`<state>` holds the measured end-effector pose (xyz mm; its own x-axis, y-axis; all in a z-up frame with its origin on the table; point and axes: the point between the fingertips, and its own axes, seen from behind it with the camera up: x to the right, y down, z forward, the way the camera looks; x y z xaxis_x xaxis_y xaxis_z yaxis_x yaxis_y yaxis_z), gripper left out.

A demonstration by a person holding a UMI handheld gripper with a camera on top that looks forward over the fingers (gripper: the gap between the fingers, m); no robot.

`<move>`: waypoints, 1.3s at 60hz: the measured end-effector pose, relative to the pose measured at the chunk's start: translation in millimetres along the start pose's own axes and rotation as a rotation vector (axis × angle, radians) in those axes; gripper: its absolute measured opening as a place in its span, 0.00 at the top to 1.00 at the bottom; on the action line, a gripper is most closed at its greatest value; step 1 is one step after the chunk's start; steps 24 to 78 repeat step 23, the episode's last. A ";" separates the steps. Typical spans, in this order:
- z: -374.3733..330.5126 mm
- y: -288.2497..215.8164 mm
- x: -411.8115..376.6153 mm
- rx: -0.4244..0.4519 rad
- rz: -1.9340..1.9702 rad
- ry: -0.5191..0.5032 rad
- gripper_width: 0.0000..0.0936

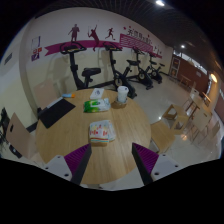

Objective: Fold towel

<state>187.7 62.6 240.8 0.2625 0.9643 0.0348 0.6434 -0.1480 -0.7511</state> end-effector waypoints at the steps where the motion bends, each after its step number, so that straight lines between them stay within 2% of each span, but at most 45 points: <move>1: -1.8 2.4 -0.5 0.001 -0.002 0.000 0.09; 15: -23.4 18.4 -10.3 0.003 0.014 -0.004 0.09; 23: -27.7 11.7 -7.6 0.032 0.003 0.011 0.09; 78: -27.7 11.7 -7.6 0.032 0.003 0.011 0.09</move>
